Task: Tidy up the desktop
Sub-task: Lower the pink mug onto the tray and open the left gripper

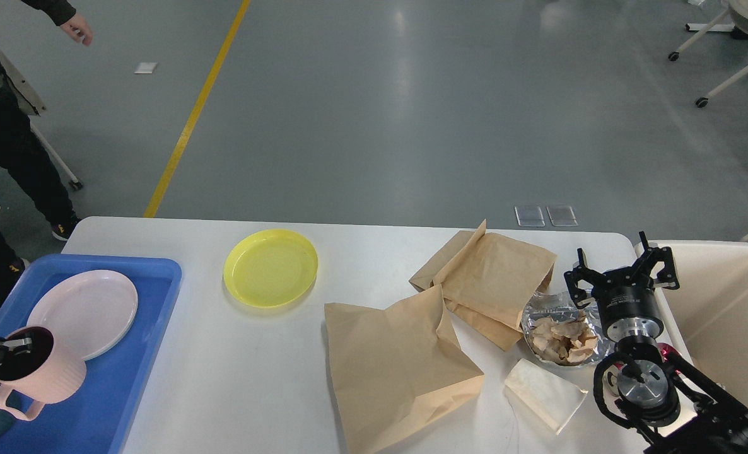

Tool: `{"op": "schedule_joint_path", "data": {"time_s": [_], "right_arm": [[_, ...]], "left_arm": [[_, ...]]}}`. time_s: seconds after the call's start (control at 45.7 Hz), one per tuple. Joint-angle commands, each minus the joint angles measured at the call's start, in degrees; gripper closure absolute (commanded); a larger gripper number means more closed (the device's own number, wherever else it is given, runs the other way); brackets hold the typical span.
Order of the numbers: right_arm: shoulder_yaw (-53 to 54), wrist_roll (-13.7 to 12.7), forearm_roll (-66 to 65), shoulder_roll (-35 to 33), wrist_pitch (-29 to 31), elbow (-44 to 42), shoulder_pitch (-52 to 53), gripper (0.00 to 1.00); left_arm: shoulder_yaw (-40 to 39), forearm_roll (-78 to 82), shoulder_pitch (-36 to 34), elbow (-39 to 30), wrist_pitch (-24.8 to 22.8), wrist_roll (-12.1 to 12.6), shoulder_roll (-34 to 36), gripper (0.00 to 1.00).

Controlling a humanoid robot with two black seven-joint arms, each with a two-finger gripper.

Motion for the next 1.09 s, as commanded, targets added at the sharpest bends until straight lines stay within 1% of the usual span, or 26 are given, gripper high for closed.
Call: {"op": "schedule_joint_path", "data": {"time_s": [0.0, 0.088, 0.394, 0.416, 0.46, 0.481, 0.503, 0.569, 0.613, 0.678, 0.7, 0.853, 0.963, 1.072], "right_arm": [[0.0, 0.0, 0.0, 0.0, 0.04, 0.0, 0.0, 0.0], [0.0, 0.0, 0.0, -0.09, -0.05, 0.0, 0.0, 0.0], [0.0, 0.0, 0.0, 0.0, 0.04, 0.0, 0.0, 0.0], [0.0, 0.0, 0.0, -0.09, 0.04, 0.0, 0.0, 0.0], [0.0, 0.0, 0.0, -0.09, 0.04, 0.0, 0.0, 0.0], [0.0, 0.0, 0.0, -0.09, -0.05, 0.0, 0.0, 0.0], [0.0, 0.0, 0.0, -0.09, -0.05, 0.0, 0.0, 0.0], [0.0, 0.0, 0.0, -0.09, 0.04, 0.0, 0.0, 0.0], [0.0, 0.0, 0.0, -0.09, 0.04, 0.0, 0.0, 0.0], [0.0, 0.0, 0.0, -0.09, -0.05, 0.09, 0.0, 0.0], [0.0, 0.0, 0.0, -0.09, -0.05, 0.0, 0.0, 0.0], [0.0, 0.0, 0.0, -0.09, -0.05, 0.0, 0.0, 0.0], [0.0, 0.0, 0.0, -0.09, -0.05, 0.0, 0.0, 0.0], [0.0, 0.09, 0.0, 0.0, 0.04, 0.0, 0.0, 0.0]], "left_arm": [[-0.65, 0.05, 3.04, 0.47, 2.73, 0.07, -2.82, 1.0], [-0.74, -0.12, 4.63, 0.29, 4.14, -0.01, -3.96, 1.0], [-0.39, -0.39, 4.98, -1.82, 4.14, -0.01, -3.09, 1.0], [-0.39, -0.65, 4.98, -1.82, 4.14, -0.01, -3.09, 0.98], [-0.21, -0.74, 4.89, -1.82, 4.14, -0.01, -3.09, 0.93], [-0.04, -0.83, 4.81, -1.82, 4.14, 0.07, -3.0, 0.89], [-0.03, -0.83, 4.81, -1.9, 4.14, 0.16, -3.0, 0.81], [-0.03, -1.09, 4.54, -2.43, 4.23, 0.25, -2.82, 0.51], [0.05, -1.0, 4.37, -3.22, 4.4, 0.6, -3.0, 0.36], [0.49, -1.09, 4.02, -4.36, 4.66, 0.51, -3.0, 0.09], [0.67, -1.09, 3.67, -4.71, 4.58, 0.51, -2.91, 0.04], [2.25, -1.09, 1.47, -6.56, 4.14, 0.86, -1.33, 0.04], [7.33, -1.09, -4.41, -8.14, 3.35, 0.95, -0.27, 0.04], [16.03, -1.18, -13.28, -9.99, 2.47, 0.78, -0.27, 0.04]]}}
